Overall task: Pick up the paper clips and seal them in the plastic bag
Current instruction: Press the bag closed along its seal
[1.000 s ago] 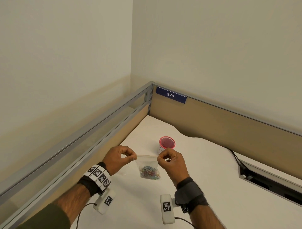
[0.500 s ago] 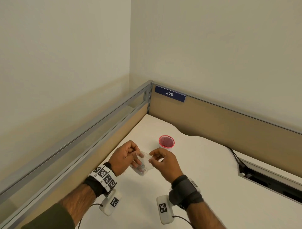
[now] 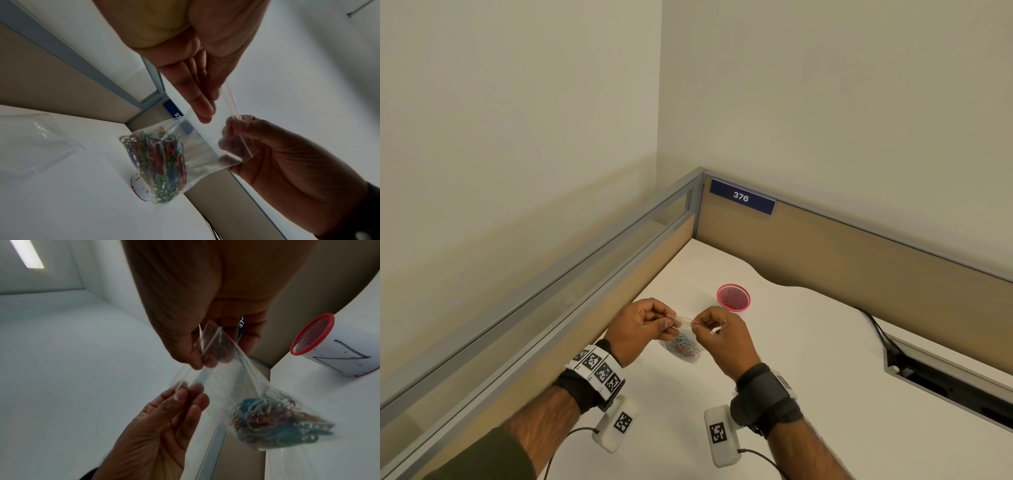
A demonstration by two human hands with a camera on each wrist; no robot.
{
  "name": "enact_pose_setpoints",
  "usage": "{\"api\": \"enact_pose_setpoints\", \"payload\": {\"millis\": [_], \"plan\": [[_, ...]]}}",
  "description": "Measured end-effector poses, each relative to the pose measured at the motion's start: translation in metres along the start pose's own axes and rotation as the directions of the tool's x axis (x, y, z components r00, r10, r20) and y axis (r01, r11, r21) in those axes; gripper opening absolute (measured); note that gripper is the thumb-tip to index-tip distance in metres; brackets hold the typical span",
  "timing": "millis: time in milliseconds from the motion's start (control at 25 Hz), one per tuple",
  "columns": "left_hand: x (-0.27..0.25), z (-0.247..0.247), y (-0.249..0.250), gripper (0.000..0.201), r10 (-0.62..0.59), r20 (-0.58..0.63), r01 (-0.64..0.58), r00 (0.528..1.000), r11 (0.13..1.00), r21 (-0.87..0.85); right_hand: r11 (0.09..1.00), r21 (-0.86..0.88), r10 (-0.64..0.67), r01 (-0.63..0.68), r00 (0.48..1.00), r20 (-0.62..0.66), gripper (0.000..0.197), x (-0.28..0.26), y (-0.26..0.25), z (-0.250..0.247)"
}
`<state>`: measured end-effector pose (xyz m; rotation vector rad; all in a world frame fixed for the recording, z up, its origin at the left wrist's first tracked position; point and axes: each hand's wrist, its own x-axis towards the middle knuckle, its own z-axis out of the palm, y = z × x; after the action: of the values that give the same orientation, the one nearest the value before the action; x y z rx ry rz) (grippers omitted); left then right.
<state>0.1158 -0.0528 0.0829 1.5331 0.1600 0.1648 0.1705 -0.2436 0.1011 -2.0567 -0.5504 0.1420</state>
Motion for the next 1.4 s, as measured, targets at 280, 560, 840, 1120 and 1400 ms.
{"api": "enact_pose_setpoints", "payload": {"millis": [280,560,840,1120,1400], "plan": [[-0.002,0.005,0.005,0.005,0.013,0.043,-0.017,0.999,0.995,0.096,1.0,-0.024,-0.013,0.013,1.0,0.008,0.013,-0.001,-0.004,0.011],[-0.002,0.002,0.008,0.017,0.016,0.044,-0.018,0.999,0.999,0.04,1.0,0.005,-0.002,0.002,1.0,0.019,0.008,0.002,-0.003,0.003],[-0.003,0.003,0.007,0.005,0.051,0.061,-0.061,0.997,0.981,0.186,0.998,-0.039,-0.047,0.047,0.999,0.013,0.006,-0.001,-0.018,0.01],[-0.004,0.003,0.01,0.007,0.037,0.053,-0.043,0.998,0.993,0.106,0.997,-0.039,-0.06,0.059,0.998,-0.018,0.007,-0.001,-0.024,0.013],[-0.006,0.003,0.013,0.004,0.065,0.015,-0.067,0.998,0.973,0.221,0.992,-0.121,-0.02,0.025,0.999,0.047,0.008,0.001,-0.021,0.011]]}}
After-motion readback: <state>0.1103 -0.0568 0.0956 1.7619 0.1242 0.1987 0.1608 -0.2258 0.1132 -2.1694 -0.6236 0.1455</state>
